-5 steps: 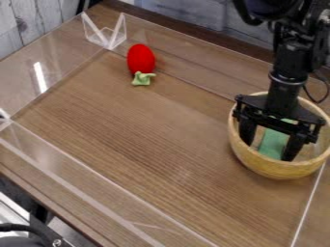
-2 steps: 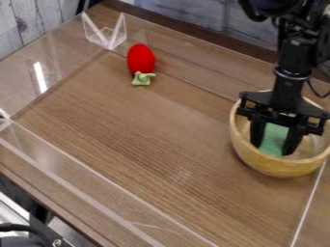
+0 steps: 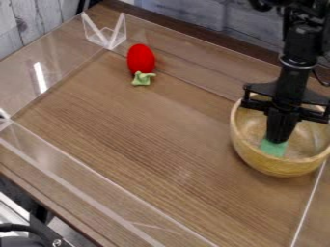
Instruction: Remove the green stick from the brown bowl and put it on the table
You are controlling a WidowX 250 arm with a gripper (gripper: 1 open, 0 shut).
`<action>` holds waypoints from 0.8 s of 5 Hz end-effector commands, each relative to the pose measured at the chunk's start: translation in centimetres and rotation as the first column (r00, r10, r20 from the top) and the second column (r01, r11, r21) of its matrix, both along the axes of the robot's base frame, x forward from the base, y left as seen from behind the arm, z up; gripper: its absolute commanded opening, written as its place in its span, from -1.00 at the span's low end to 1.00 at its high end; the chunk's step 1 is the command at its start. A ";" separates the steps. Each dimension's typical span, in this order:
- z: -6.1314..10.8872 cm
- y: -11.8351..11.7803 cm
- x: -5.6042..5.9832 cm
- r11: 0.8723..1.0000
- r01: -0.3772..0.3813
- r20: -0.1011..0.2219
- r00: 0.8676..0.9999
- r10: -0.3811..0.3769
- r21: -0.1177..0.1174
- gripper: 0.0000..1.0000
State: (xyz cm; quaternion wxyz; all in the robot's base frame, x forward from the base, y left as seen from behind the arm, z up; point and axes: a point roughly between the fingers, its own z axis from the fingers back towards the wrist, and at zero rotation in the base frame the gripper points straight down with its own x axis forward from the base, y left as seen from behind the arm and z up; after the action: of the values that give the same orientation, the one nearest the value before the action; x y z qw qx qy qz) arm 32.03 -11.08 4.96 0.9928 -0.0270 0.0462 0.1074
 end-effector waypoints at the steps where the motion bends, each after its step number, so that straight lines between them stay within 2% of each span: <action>1: 4.3 0.5 0.9 0.998 0.047 0.113 0.993 -0.042 -0.046 -1.00; 2: 6.8 1.5 0.0 0.997 -0.011 0.158 0.987 0.022 -0.073 -1.00; 3: 9.2 3.0 -1.0 0.993 -0.065 0.190 0.978 0.083 -0.099 -1.00; 4: 10.1 6.0 -2.3 0.988 -0.112 0.202 0.971 0.131 -0.102 -1.00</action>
State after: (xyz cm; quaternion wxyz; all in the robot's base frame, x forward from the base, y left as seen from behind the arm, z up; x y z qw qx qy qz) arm 29.53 -4.81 13.64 0.9812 -0.0791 -0.0302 0.1734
